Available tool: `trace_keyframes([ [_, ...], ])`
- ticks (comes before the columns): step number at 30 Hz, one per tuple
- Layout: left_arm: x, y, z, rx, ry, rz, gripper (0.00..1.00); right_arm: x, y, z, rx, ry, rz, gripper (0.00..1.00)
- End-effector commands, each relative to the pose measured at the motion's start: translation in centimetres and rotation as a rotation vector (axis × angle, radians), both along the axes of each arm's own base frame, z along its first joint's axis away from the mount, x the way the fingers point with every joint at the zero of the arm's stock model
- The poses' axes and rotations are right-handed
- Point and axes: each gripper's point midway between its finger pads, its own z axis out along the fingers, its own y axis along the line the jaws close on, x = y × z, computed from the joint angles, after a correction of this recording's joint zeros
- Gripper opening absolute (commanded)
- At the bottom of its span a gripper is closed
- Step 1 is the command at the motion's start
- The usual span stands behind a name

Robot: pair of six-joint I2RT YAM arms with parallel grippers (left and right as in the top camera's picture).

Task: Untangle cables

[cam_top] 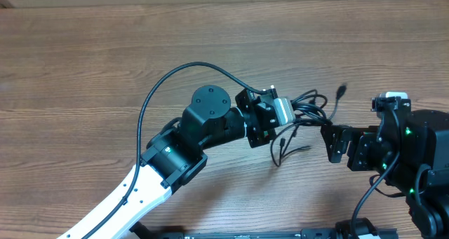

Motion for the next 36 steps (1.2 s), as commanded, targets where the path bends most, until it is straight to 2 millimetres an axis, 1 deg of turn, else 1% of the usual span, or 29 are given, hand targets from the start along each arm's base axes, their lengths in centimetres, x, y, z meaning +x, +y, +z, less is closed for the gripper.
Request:
trace_keyframes([
  [1,-2.1,-0.3,2.1,-0.057,-0.02,-0.107,0.04,0.3,-1.0,0.2,-0.041,-0.023,-0.041,1.0],
  [8,-2.0,-0.2,2.2,-0.058,-0.022,-0.101,0.04,0.3,-1.2,0.2,-0.049,-0.024,-0.049,1.0],
  [12,-1.4,0.2,2.2,-0.06,-0.017,-0.085,0.04,0.4,-1.6,0.2,-0.066,-0.027,-0.067,1.0],
  [17,-0.7,0.8,2.2,-0.079,0.04,-0.062,0.04,0.7,-1.6,0.5,-0.063,-0.045,-0.067,1.0],
  [20,-0.9,0.8,2.3,-0.083,0.045,-0.082,0.04,1.0,-1.5,0.9,-0.059,-0.063,-0.067,1.0],
  [24,-1.1,0.8,2.3,-0.084,0.047,-0.096,0.04,1.1,-0.9,1.1,-0.031,-0.074,-0.041,1.0],
  [30,-0.8,0.9,2.3,-0.085,0.044,-0.082,0.04,0.9,-0.6,1.0,-0.022,-0.063,-0.028,1.0],
  [32,-0.5,1.0,2.3,-0.085,0.049,-0.057,0.04,0.9,-0.6,0.9,-0.023,-0.059,-0.028,1.0],
  [36,1.3,1.6,2.2,-0.112,0.13,0.064,0.04,0.8,-0.6,0.9,-0.022,-0.058,-0.029,1.0],
])
